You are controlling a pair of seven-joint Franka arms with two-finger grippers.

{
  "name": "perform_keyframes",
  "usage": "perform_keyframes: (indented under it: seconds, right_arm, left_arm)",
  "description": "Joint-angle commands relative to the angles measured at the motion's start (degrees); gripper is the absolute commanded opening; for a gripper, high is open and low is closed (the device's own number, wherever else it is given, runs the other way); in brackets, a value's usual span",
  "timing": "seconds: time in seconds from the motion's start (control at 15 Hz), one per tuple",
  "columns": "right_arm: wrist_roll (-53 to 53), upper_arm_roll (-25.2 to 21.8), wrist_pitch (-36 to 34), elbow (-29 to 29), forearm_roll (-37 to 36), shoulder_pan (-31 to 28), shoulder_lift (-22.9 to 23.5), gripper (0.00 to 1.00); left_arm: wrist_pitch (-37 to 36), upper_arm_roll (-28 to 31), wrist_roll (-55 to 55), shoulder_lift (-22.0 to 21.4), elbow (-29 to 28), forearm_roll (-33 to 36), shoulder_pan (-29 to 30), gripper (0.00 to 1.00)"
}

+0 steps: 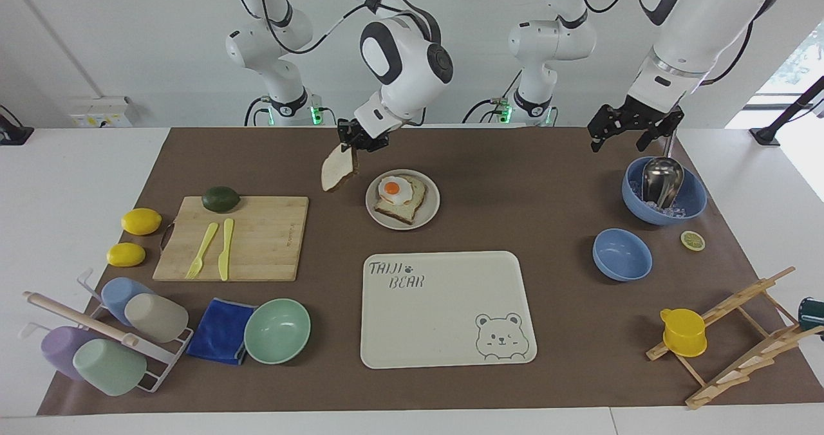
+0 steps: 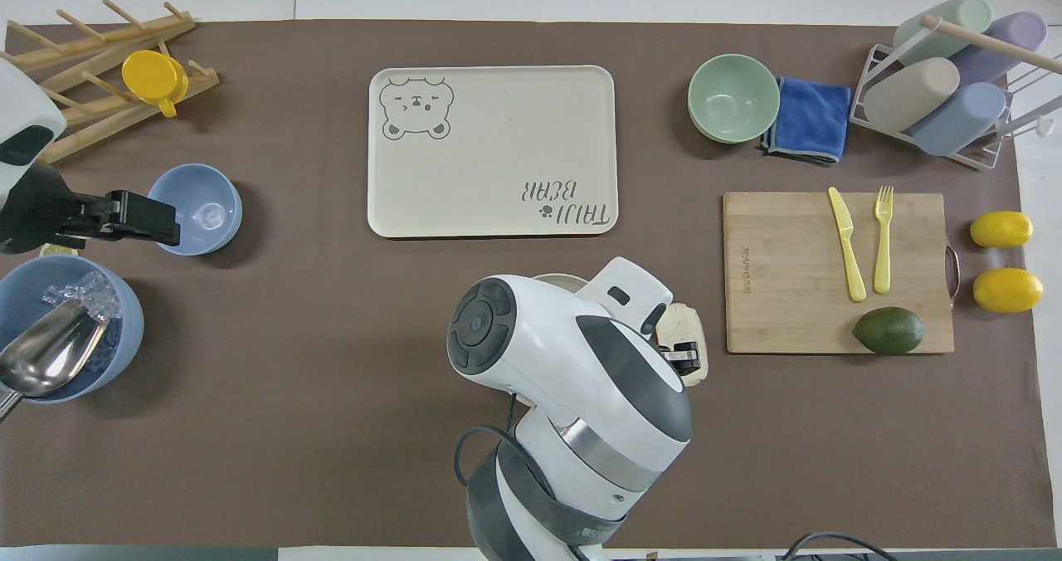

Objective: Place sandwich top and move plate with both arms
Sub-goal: 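Lower the bread onto the egg and open the right gripper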

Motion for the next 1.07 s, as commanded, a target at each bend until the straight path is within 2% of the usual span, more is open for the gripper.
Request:
perform_keyframes:
  seconds: [0.0,0.27,0.6,1.0]
  right_arm:
    - [0.72,1.24,5.09,-0.2,4.66,-0.49,0.55,0.0]
    - [0.02,2.47,8.95,-0.46,6.77,-1.54,0.82,0.0]
    - [-0.08,2.47,13.35,-2.12,7.13,-0.84,3.63,0.0]
    - [-0.16,2.56,15.98,-2.21,8.0,-0.58,3.89,0.0]
  left_arm:
    - [-1.08,-0.45,0.28,-0.23,0.37,0.72,0.83,1.0]
    - [-0.99,-0.45,0.28,-0.23,0.37,0.64,0.83,1.0]
    - [-0.99,-0.45,0.28,-0.23,0.37,0.72,0.83,1.0]
    - [-0.99,-0.45,0.28,-0.23,0.37,0.72,0.83,1.0]
